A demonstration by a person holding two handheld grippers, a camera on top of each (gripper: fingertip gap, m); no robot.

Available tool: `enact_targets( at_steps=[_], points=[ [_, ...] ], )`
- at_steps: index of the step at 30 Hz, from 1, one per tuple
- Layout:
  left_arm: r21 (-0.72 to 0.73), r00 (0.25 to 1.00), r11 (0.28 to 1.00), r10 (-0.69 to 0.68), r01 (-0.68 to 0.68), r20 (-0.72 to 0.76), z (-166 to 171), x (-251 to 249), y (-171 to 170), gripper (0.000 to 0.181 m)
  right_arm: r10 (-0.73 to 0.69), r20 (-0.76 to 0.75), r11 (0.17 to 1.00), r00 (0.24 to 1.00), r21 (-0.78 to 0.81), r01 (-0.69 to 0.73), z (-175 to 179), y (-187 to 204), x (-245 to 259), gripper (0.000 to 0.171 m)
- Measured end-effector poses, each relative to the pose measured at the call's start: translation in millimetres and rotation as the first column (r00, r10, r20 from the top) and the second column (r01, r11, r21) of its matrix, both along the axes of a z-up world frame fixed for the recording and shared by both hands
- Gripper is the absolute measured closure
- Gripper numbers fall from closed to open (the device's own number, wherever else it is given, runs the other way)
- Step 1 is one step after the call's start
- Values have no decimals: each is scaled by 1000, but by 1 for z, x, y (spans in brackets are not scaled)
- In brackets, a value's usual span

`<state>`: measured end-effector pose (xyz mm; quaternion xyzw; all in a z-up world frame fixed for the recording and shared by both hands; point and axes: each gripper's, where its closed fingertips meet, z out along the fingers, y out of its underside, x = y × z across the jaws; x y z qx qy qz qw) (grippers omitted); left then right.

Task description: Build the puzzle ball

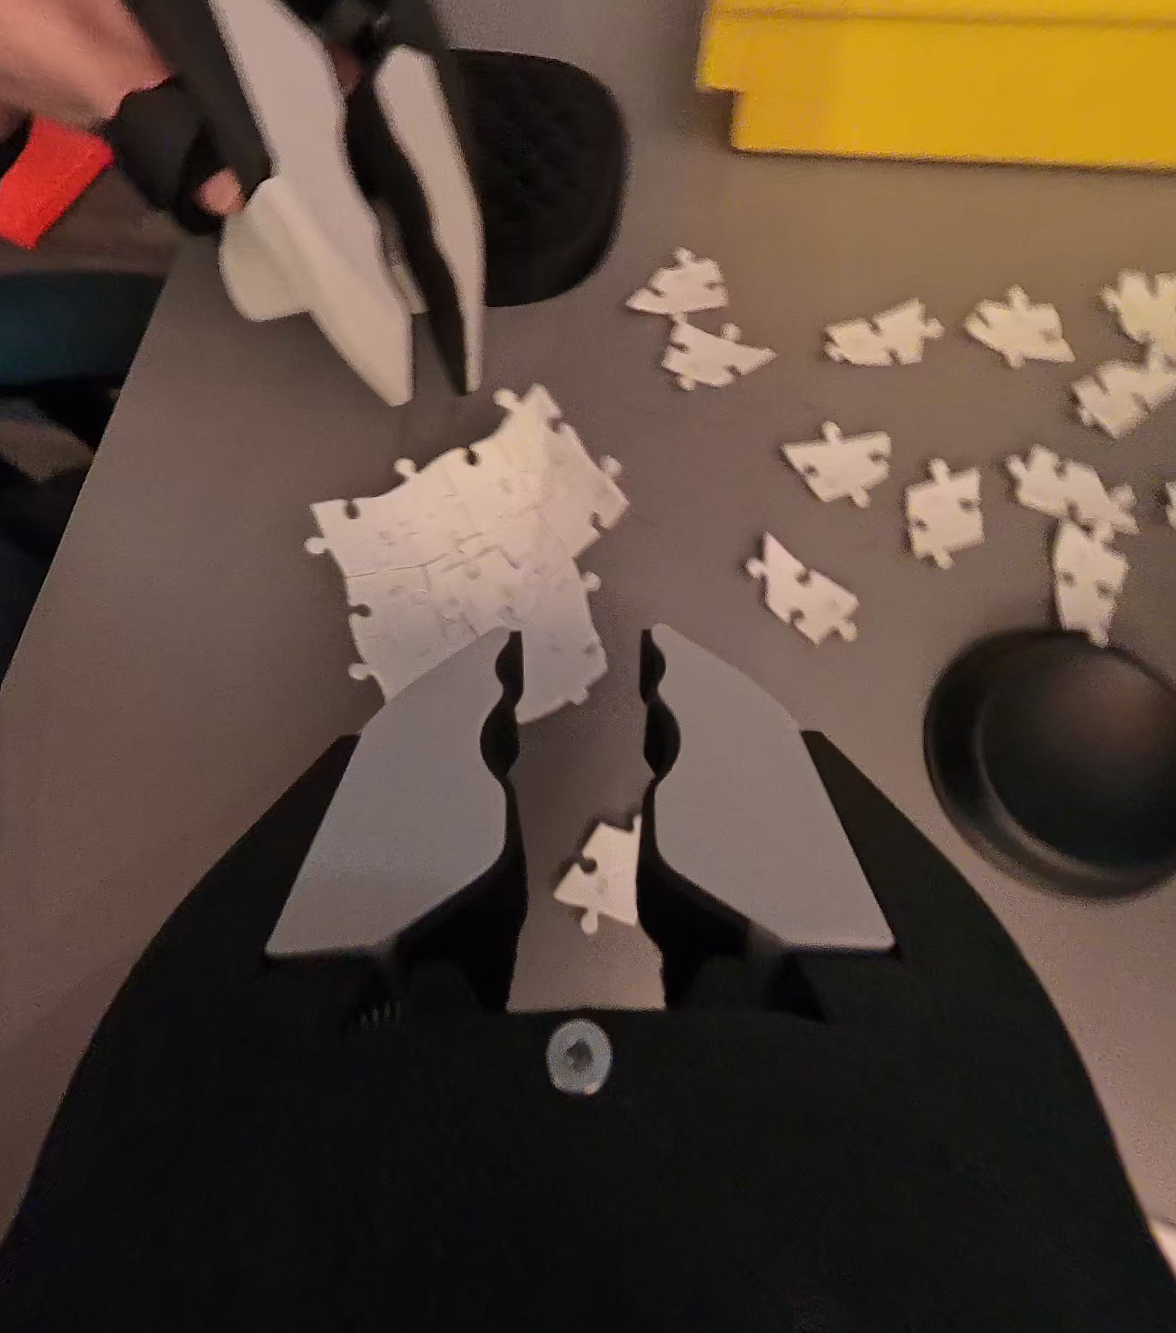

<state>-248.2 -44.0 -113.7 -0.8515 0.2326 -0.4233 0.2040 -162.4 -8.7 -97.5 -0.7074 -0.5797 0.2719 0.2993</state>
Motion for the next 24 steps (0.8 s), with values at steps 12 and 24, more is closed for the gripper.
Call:
enact_targets(
  at_steps=[12, 24],
  points=[
    [-123, 998, 992, -14, 7, -55, -28, 18, 7, 152, -242, 55, 796, 969, -559, 231, -39, -10, 4, 134],
    [-136, 994, 991, -5, -9, -105, -28, 6, -7, 150, -200, 59, 690, 978, -701, 183, -47, -27, -8, 164]
  ],
)
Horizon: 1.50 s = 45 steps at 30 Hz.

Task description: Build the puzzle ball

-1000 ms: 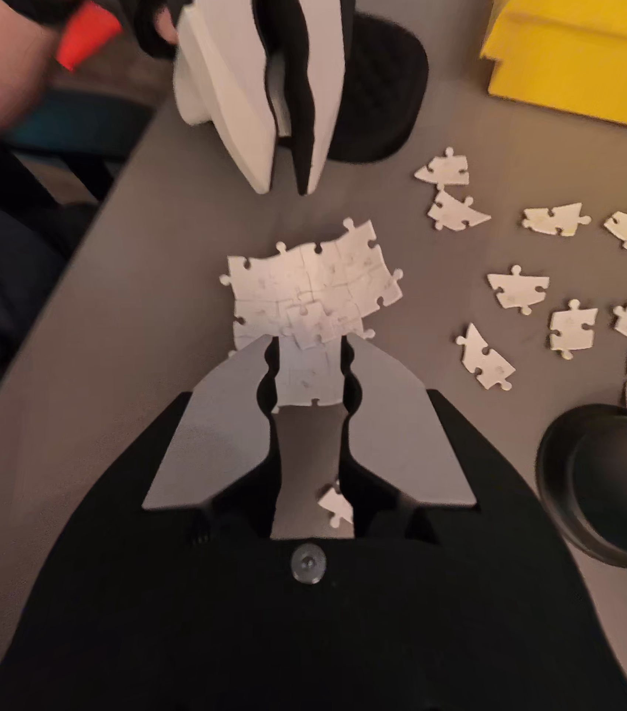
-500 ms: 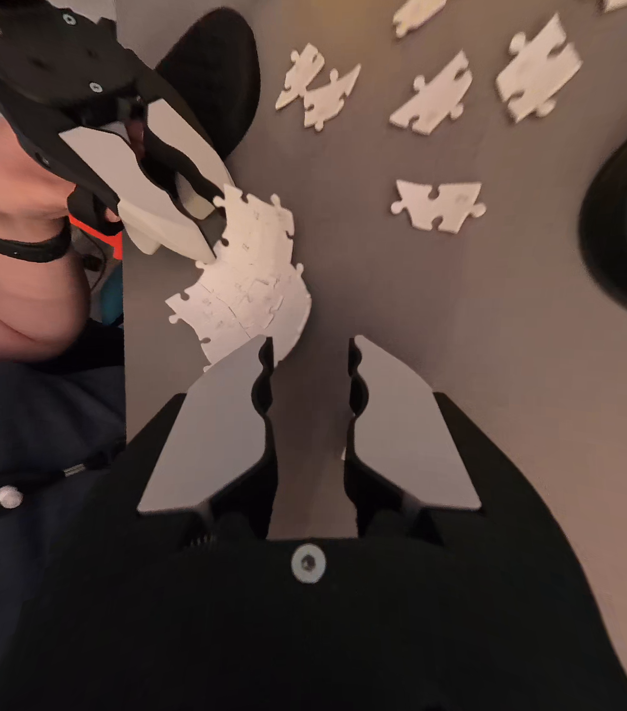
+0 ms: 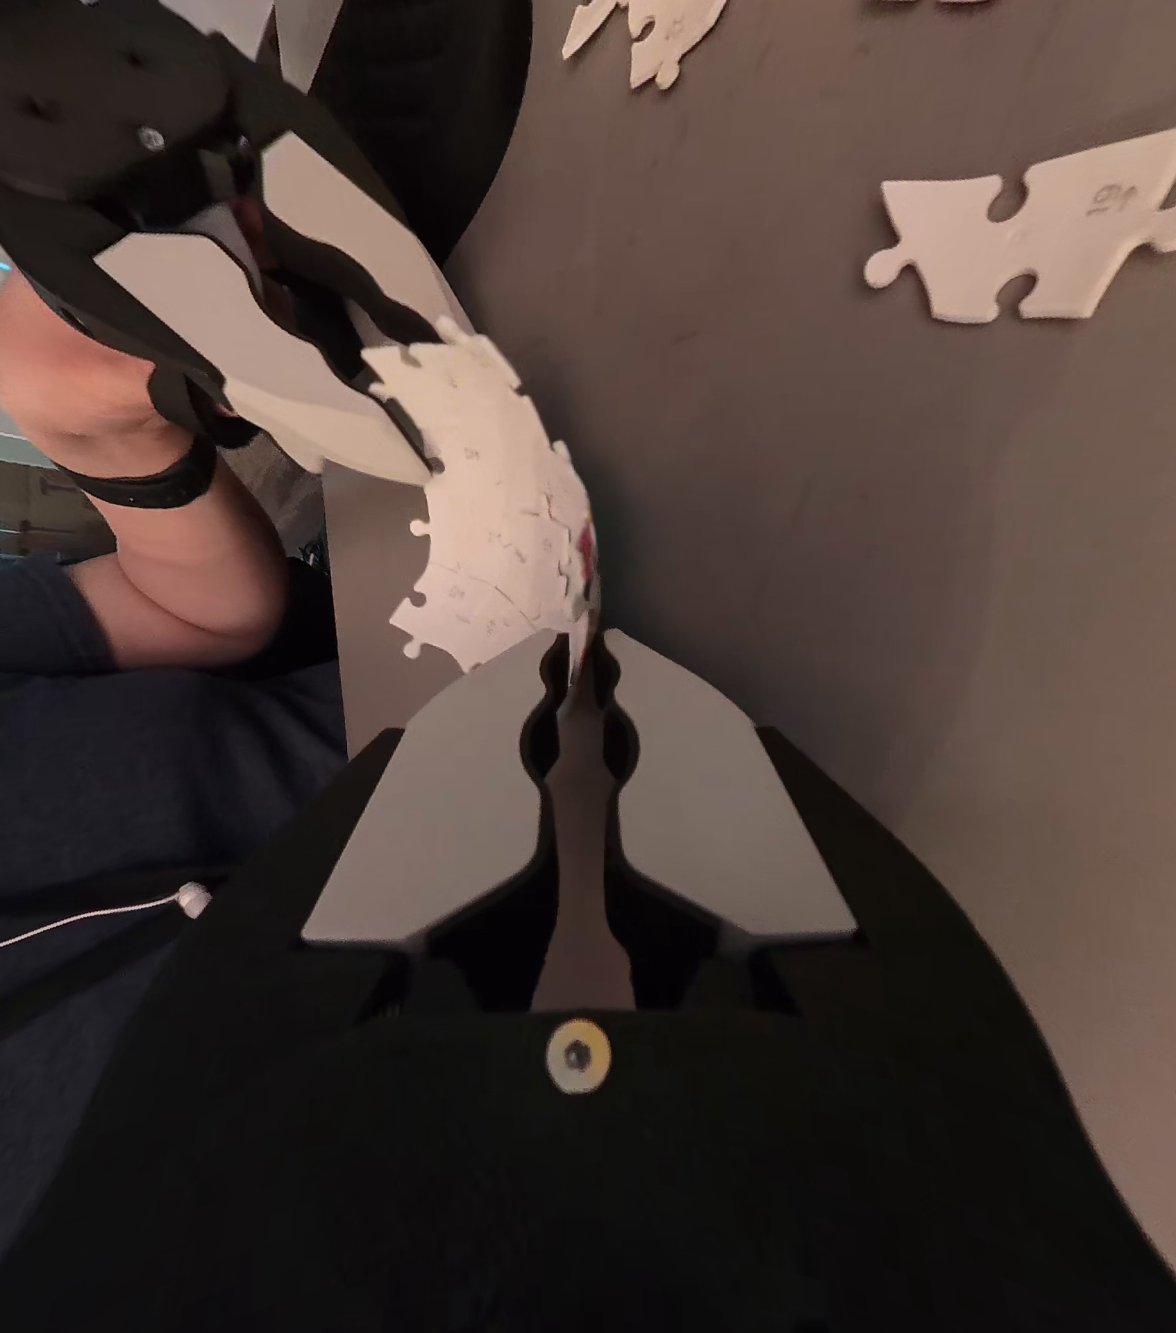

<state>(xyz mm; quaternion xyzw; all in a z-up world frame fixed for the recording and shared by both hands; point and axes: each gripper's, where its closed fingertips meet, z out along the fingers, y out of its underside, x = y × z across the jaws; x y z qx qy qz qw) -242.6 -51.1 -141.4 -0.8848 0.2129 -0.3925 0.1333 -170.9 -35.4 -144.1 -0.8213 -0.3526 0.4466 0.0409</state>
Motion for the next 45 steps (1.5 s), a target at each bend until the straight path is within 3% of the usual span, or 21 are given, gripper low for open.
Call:
enact_targets(
  at_steps=[9, 15, 22, 31, 34, 38, 45],
  points=[
    [19, 993, 1000, -18, 16, 114, 8, 22, -2, 165, -46, -22, 998, 999, 42, 47, 5, 7, 1, 166],
    [269, 998, 963, 7, -22, 56, 27, 21, 21, 166, -94, -131, 953, 987, 276, 127, 26, 33, -2, 166],
    [667, 996, 741, 90, -82, 22, 59, 18, 51, 169, -78, -226, 691, 971, 690, 216, 60, 57, -1, 167],
    [796, 993, 598, 111, -96, 37, 92, 16, 52, 171, -70, -266, 369, 961, 889, 273, 99, 57, 6, 167],
    [780, 993, 618, 105, -104, 49, 96, 16, 52, 169, -72, -266, 380, 961, 884, 273, 100, 59, 5, 167],
    [799, 993, 590, 93, -115, 75, 107, 18, 49, 170, -45, -302, 327, 952, 896, 300, 114, 55, 7, 168],
    [745, 995, 664, 103, -64, -7, 83, 19, 56, 171, -116, -253, 514, 961, 812, 276, 88, 64, 8, 168]
  ],
)
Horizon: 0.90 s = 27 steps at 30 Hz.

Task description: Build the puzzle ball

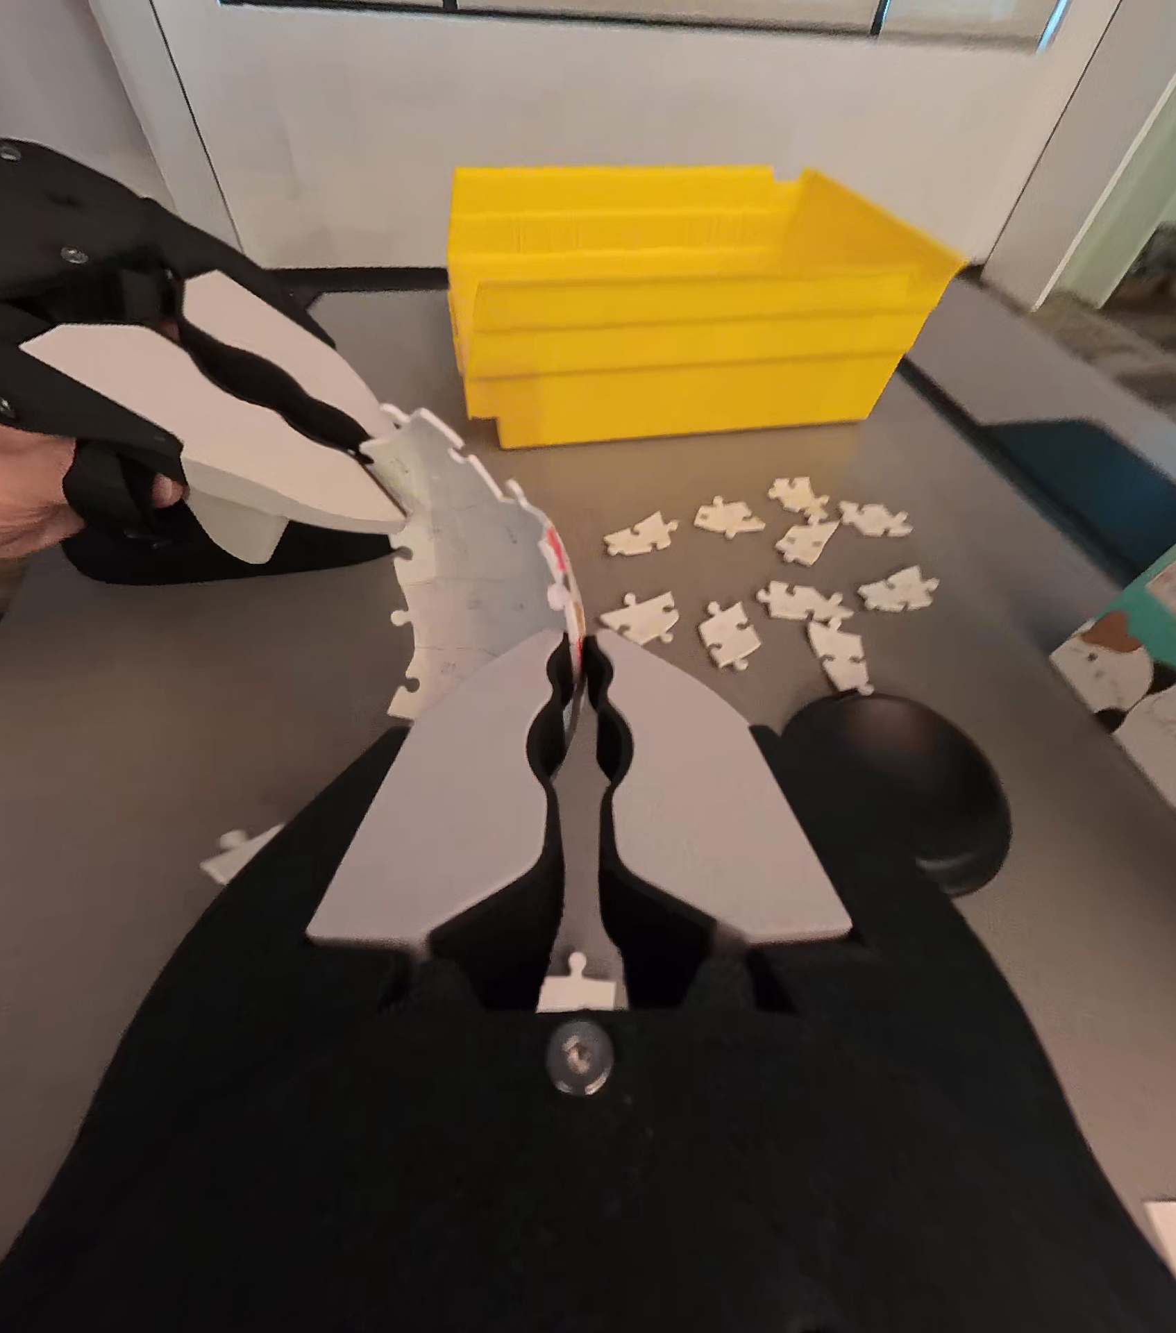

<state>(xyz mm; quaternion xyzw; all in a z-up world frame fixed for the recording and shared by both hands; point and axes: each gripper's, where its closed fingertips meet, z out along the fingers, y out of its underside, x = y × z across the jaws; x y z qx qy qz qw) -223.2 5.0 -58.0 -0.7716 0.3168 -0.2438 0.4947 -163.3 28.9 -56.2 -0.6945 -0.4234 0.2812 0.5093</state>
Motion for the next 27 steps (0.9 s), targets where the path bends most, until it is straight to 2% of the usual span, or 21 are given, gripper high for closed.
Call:
enact_targets(
  at_steps=[4, 9, 14, 16, 20, 27],
  points=[
    [-72, 1000, 997, -9, 8, -15, -15, 1, 3, 172, 17, -4, 970, 1000, -242, -17, -25, 3, -1, 168],
    [-223, 998, 974, -54, 45, -34, -38, 4, 4, 169, 38, 25, 886, 999, -462, -22, -63, 0, 0, 167],
    [-343, 995, 935, -102, 92, -11, -50, 5, -3, 170, 59, 8, 798, 998, -601, -42, -74, -11, -1, 164],
    [-368, 993, 924, -117, 103, -15, -53, 5, -7, 170, 63, 1, 756, 998, -653, -47, -78, -16, -1, 157],
    [-402, 988, 909, -142, 105, -64, -63, 1, -13, 170, 91, -4, 701, 996, -710, -67, -82, -22, -1, 148],
    [-400, 986, 910, -153, 111, -72, -64, -1, -10, 170, 122, 107, 721, 987, -693, -14, -89, -27, 10, 142]
  ],
)
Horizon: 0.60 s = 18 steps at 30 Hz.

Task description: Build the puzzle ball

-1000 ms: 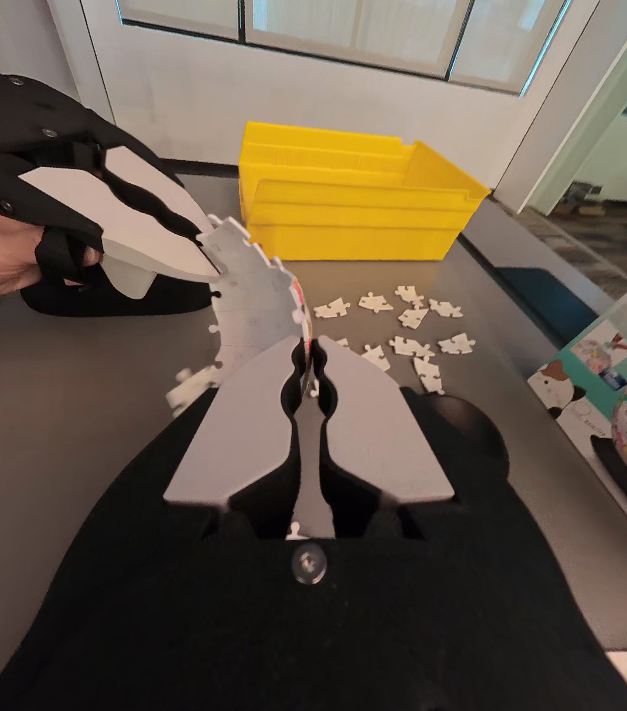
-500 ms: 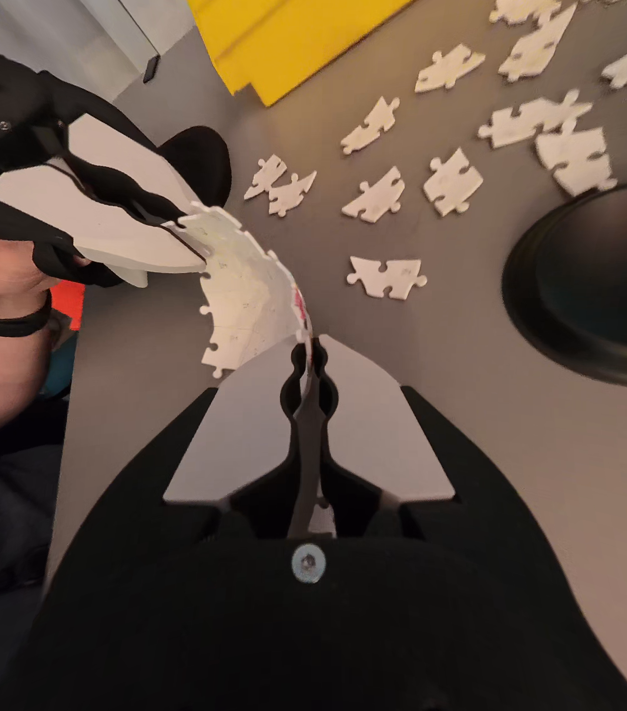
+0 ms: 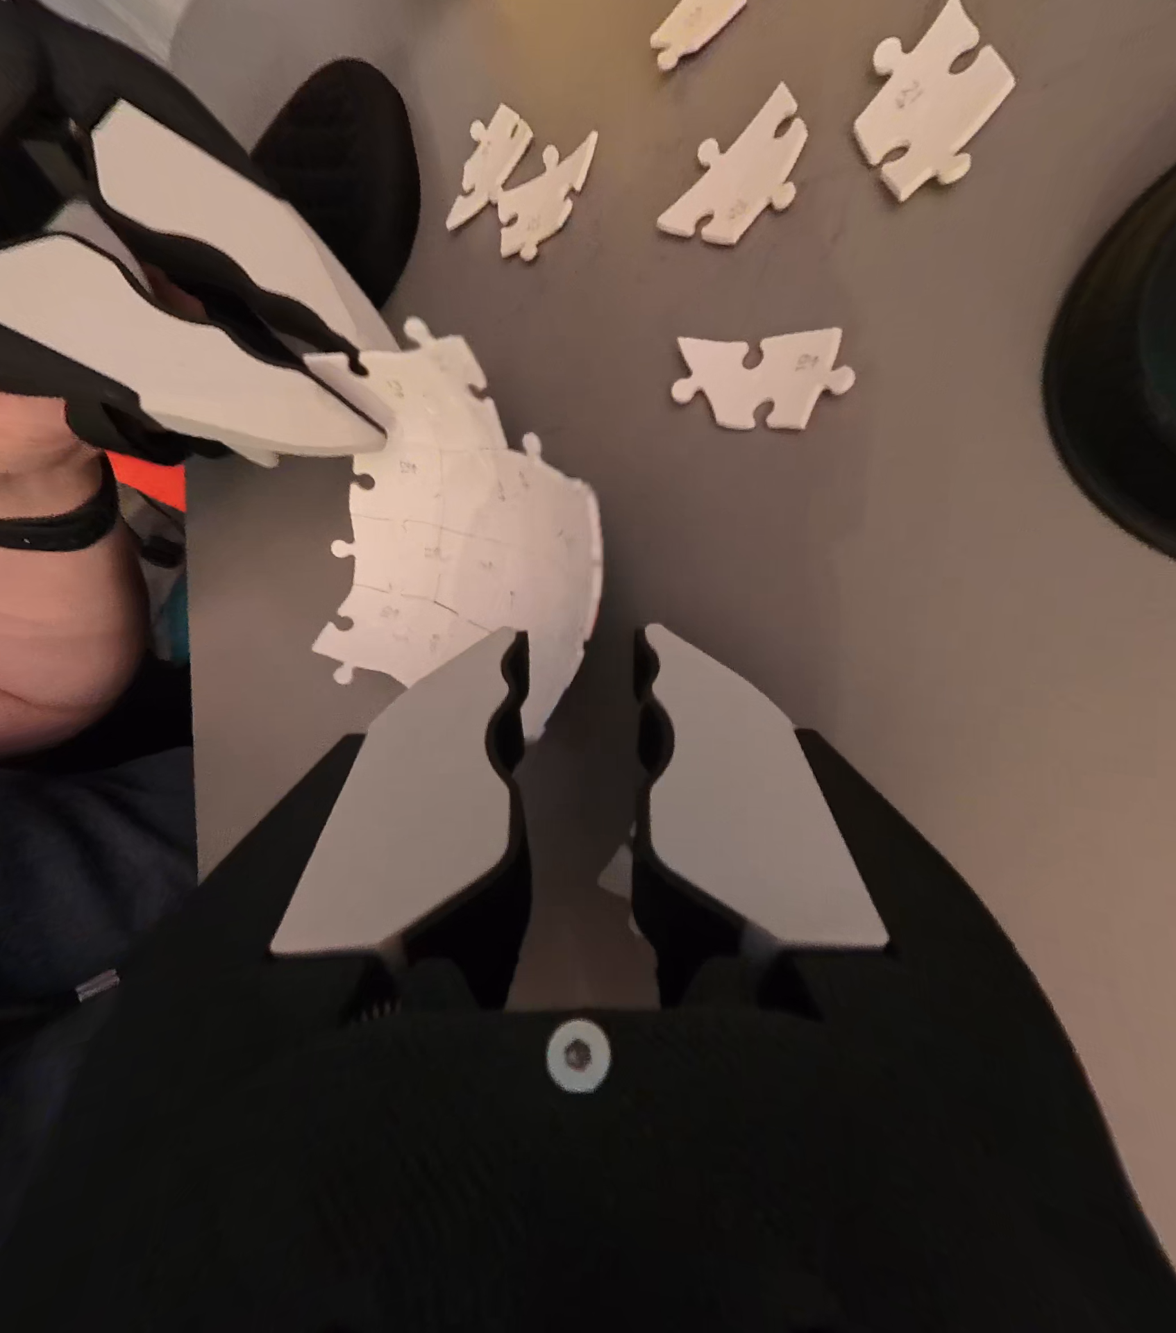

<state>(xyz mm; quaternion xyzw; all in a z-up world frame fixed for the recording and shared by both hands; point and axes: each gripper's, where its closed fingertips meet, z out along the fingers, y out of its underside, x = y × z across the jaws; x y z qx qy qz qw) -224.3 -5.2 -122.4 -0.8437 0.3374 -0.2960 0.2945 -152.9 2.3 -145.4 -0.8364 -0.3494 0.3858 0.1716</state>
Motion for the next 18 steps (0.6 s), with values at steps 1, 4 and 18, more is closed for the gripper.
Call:
enact_targets(
  at_steps=[1, 4, 18],
  points=[
    [1, 1000, 1000, 1, -1, 0, 0, 0, 1, 169, 2, 19, 1000, 1000, 6, -2, -1, -1, 2, 140],
    [5, 1000, 1000, 11, -11, 16, 3, -1, 4, 167, -3, 45, 1000, 999, 25, 2, 1, -2, 8, 136],
    [25, 985, 996, 78, -83, 156, 29, -36, -21, 159, 120, -29, 916, 992, 389, -99, 66, -45, 21, 127]
  ],
)
